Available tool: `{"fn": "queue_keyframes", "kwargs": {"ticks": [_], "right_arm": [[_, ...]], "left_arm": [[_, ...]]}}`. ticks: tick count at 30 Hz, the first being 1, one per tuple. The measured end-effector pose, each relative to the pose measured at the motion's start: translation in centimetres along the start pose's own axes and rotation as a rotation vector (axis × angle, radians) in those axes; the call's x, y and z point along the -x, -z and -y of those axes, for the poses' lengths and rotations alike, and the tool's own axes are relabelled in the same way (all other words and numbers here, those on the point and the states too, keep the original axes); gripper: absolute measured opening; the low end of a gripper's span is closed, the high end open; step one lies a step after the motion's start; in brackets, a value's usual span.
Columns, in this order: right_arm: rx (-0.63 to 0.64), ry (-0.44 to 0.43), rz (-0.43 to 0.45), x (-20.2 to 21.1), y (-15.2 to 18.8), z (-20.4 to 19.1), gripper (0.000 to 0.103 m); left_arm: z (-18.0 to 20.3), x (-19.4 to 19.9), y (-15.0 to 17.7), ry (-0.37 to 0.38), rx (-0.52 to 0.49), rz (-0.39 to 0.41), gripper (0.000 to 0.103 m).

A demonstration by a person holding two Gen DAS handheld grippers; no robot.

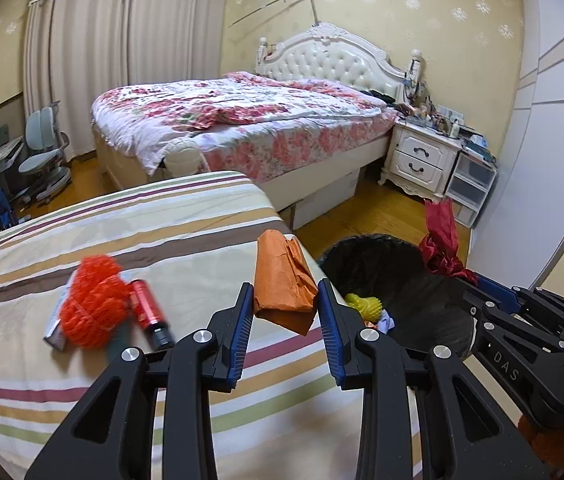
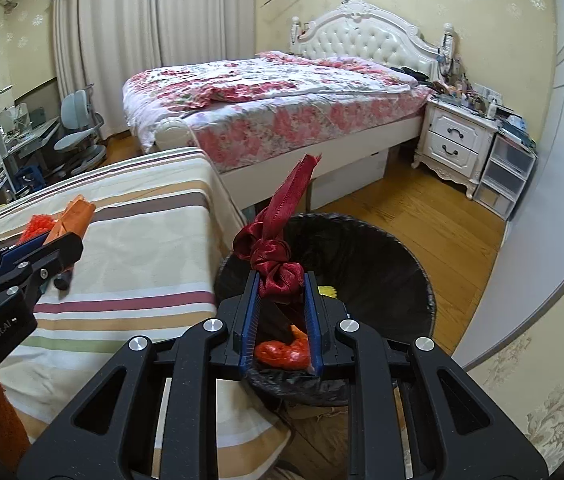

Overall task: Collect trash
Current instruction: 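Carry both items over the black bin and open both tools to drop them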

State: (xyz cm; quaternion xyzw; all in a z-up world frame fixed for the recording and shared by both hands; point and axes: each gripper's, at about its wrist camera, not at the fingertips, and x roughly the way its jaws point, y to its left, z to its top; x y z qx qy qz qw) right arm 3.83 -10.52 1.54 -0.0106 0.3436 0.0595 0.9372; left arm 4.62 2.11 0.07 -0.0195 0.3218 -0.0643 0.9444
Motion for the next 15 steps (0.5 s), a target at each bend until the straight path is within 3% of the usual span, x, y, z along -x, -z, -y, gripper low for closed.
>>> {"fn": "queue_keyframes", "kwargs": {"ticks": [15], "right_arm": [[-0.072, 0.032, -0.056, -4.3, 0.4, 4.4, 0.021]], "left_arm": [[4.7, -6.7, -1.5, 0.03, -0.086, -0.061, 0.033]]}}
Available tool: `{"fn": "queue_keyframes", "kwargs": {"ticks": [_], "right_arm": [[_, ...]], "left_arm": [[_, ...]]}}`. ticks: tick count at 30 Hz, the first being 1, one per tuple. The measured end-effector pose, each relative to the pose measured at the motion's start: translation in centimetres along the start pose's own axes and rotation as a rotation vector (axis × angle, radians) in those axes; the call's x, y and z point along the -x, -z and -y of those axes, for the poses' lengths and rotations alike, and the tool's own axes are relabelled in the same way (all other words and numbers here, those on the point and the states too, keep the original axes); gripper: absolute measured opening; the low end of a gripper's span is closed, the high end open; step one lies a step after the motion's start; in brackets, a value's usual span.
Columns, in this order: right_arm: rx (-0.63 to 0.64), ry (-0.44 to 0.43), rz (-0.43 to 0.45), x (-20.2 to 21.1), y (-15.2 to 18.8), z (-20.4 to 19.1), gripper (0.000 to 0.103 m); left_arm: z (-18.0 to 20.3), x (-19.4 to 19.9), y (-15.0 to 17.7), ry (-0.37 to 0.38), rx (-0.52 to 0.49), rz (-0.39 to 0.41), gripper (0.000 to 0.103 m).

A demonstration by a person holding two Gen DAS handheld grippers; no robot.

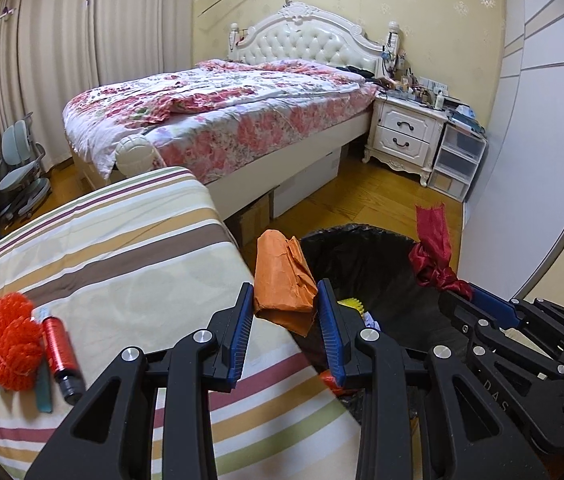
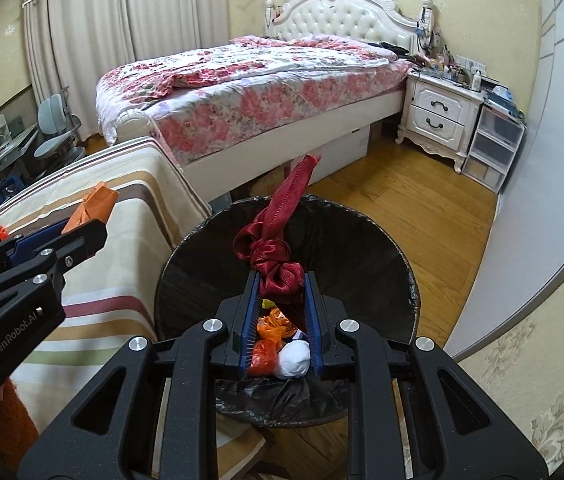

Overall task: Collect trash
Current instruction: 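Carry both items over the black bin and open both tools to drop them, then move both tools back over the remaining trash on the bed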

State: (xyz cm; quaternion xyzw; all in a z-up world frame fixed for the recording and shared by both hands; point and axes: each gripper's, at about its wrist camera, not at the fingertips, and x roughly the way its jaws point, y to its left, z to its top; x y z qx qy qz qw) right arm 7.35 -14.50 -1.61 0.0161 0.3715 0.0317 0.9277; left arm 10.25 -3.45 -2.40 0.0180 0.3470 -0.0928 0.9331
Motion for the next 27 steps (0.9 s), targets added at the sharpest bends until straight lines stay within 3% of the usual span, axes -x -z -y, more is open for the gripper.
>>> {"fn": "queue_keyframes", "kwargs": {"ticks": [9, 11, 13, 16, 27], "right_arm": [[-0.035, 0.004, -0.018, -1.9, -0.2, 1.4, 0.023], [-0.048, 0.014, -0.019, -2.3, -0.2, 1.9, 0.035], [-0.059, 0.026, -0.012, -2.3, 0.0, 2.1, 0.043], [-0.075, 0.037, -0.009, -2.3, 0.1, 2.5, 0.046], [-0.088, 0.042, 0.004, -1.3, 0.3, 2.2, 0.067]], "left_arm": [[2.0, -2.0, -0.3, 0.019, -0.041, -0.025, 0.036], [2.1, -2.3, -0.2, 0.015, -0.045, -0.04, 0.043], [2.0, -2.4, 0.0, 0.005, -0.033, -0.041, 0.063], [1.6, -2.4, 0.0, -0.005, -0.019, -0.046, 0.07], [-0.7, -0.3, 1.1, -0.056, 0.032, -0.042, 0.075]]}}
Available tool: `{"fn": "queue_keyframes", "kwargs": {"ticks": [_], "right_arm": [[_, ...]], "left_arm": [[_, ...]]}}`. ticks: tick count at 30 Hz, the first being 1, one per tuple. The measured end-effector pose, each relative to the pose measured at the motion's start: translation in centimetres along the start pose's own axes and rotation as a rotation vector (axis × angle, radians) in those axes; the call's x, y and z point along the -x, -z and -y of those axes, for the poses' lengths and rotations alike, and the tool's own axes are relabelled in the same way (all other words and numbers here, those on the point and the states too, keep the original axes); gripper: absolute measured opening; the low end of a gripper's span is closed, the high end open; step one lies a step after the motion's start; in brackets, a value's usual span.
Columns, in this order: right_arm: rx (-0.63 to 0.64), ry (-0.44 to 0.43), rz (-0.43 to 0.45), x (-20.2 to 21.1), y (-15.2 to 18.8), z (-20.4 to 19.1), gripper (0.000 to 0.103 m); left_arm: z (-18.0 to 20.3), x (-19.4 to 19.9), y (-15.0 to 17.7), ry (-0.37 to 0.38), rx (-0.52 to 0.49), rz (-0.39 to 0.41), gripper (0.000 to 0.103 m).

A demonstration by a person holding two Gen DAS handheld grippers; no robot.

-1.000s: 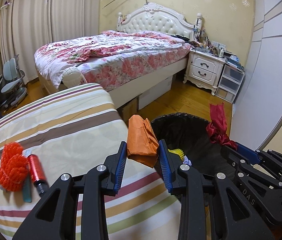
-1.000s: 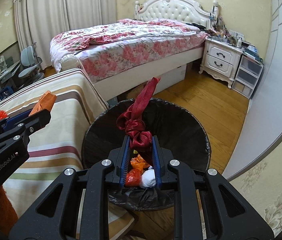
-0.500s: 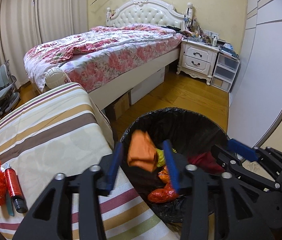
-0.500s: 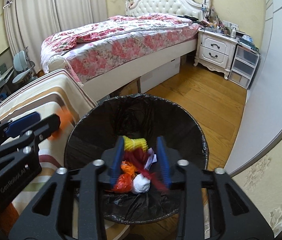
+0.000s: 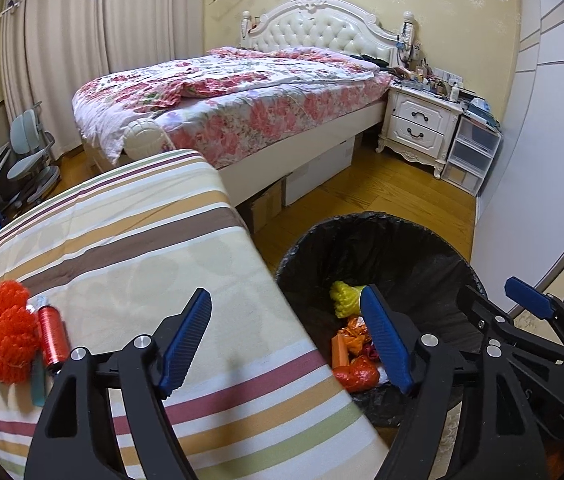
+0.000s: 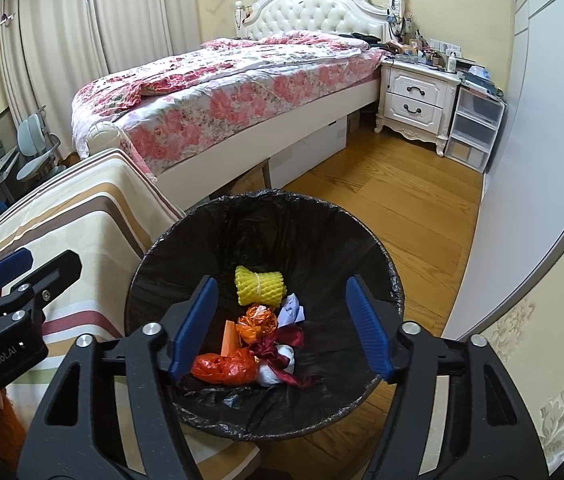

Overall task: Collect trash
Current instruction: 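Move both tools back over the remaining trash on the bed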

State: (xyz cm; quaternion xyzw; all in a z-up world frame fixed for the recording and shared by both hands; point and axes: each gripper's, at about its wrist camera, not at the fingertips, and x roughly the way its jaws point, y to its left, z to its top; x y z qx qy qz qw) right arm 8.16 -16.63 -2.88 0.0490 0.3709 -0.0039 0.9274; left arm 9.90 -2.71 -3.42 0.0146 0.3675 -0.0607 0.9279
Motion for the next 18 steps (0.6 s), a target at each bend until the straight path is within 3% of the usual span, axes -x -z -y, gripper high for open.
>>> {"fn": "queue_keyframes", "kwargs": {"ticks": [18], "right_arm": [[0.098, -0.131, -0.022, 2.0, 1.2, -7.7, 0.068]], "left_arm": [[-9.4, 6.0, 3.2, -0.162, 0.137, 0.022, 0.075]]}}
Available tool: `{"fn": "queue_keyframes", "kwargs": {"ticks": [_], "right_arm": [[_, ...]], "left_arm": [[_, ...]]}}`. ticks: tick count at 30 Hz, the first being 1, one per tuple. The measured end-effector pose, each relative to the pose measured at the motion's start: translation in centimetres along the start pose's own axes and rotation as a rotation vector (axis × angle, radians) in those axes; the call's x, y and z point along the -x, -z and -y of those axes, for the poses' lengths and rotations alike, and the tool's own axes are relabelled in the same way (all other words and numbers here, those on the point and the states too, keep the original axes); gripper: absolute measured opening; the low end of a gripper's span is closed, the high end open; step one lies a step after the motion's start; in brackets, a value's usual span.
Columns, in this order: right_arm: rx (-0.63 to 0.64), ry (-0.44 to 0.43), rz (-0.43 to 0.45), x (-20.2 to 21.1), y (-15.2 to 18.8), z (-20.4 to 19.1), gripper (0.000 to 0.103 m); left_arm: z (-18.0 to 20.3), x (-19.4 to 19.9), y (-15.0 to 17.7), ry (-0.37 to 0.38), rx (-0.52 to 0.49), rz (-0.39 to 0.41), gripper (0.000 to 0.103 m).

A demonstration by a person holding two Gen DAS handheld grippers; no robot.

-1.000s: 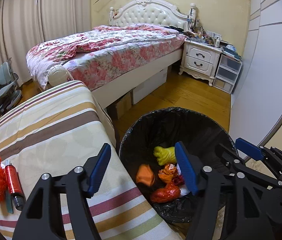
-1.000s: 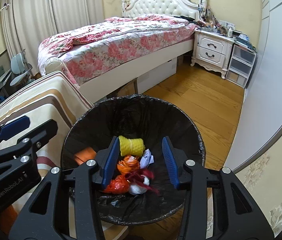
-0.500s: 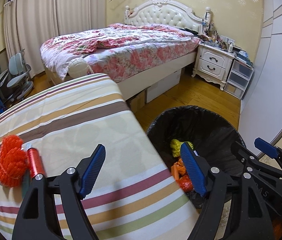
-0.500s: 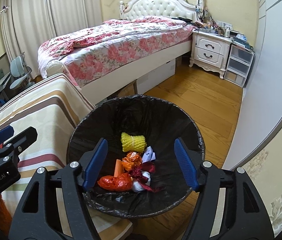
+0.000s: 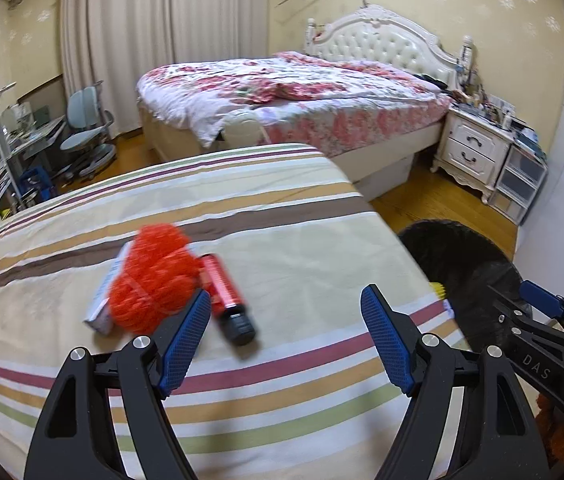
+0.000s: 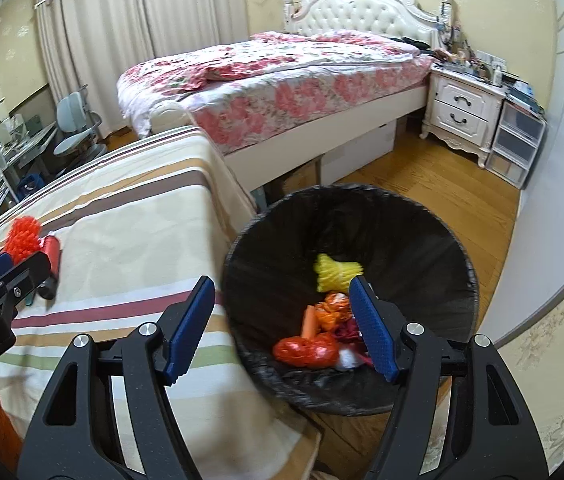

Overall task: Collect trash
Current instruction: 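Move both tools back over the remaining trash on the bed, then grasp the orange mesh net with the right tool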

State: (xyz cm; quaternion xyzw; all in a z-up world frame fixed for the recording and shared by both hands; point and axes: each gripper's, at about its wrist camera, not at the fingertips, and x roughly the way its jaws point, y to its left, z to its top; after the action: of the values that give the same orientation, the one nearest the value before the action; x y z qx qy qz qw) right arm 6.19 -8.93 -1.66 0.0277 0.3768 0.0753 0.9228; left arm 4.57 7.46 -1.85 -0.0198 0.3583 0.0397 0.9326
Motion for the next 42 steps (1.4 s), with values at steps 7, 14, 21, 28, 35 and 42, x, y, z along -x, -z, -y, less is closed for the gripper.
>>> {"fn": "queue_keyframes", "kwargs": {"ticks": [7, 14, 21, 28, 35, 42], "right_arm": [[0.077, -0.071, -0.003, 0.4, -0.2, -5.5, 0.068], [0.165, -0.15, -0.003, 1.2, -0.5, -11.6, 0.068], [0.226, -0.245, -0.015, 1.5, -1.1, -17.8, 0.069], [0.256, -0.295, -0.036, 1.0, -1.1, -22.3, 0.077], [0.275, -0.27, -0.06, -0.5, -1.1, -24.6, 0.076], [0.26, -0.272, -0.098, -1.5, -0.8, -25.1, 0.06]], "left_arm": [[-5.8, 1.3, 1.4, -0.074, 0.085, -0.008, 0.075], [-11.9, 2.4, 2.8, -0.162, 0.165, -0.023, 0.076], [-17.3, 3.5, 3.9, -0.244, 0.246, -0.023, 0.076], [-20.7, 4.2, 4.6, -0.304, 0.29, -0.012, 0.076], [-22.8, 4.0, 5.4, -0.305, 0.329, -0.031, 0.076], [-23.2, 3.8, 5.7, -0.289, 0.339, -0.037, 0.076]]}}
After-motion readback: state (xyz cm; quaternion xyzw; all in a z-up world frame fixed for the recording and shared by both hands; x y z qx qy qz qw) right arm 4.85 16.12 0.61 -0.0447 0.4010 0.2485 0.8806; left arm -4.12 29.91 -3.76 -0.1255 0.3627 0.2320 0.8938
